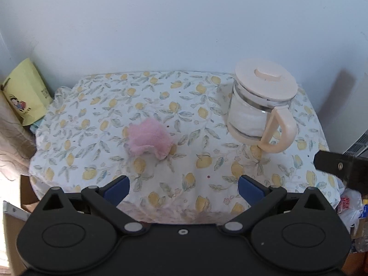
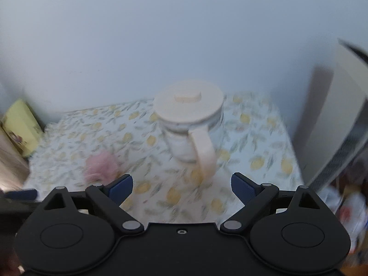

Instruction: Clean container

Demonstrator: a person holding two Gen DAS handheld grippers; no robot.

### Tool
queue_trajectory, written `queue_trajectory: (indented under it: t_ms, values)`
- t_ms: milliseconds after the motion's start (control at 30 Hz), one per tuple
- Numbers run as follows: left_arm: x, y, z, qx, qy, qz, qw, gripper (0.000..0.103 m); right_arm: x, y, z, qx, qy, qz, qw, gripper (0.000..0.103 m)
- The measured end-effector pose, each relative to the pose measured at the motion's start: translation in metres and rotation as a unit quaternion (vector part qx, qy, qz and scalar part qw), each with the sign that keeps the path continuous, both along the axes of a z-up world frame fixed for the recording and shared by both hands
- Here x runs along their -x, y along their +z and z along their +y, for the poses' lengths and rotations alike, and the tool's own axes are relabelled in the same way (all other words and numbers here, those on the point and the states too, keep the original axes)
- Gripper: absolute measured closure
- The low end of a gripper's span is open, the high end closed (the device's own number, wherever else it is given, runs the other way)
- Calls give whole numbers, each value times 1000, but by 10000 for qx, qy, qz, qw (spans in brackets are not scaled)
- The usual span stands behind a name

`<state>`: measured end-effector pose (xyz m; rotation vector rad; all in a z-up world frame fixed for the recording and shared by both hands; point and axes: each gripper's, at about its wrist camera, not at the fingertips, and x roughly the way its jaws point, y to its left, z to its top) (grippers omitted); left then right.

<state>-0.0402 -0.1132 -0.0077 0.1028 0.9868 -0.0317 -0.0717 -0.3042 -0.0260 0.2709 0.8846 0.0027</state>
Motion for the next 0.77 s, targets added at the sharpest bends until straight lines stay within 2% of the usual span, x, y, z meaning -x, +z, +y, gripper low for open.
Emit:
queue_trajectory:
  t_ms: [67, 167, 333, 467, 767]
  values:
    - [2, 3, 4, 7, 47, 0, 10000, 1, 7, 5, 5, 20, 45, 51, 10000, 7]
    - [4, 7, 13, 22, 56, -93, 9999, 1, 18, 10, 20, 394, 113, 14, 9992, 7]
    - [1, 13, 27, -14, 5, -85, 10000, 1, 18, 8, 31, 375, -103, 60, 9992, 7]
    - [-3, 12, 33, -120, -74, -121, 9998, 1, 17, 9, 47, 380, 22, 156, 9992, 7]
    - [-6, 3, 34, -162, -173, 81, 9997, 1, 13, 7, 58, 487, -203, 216, 9984, 7]
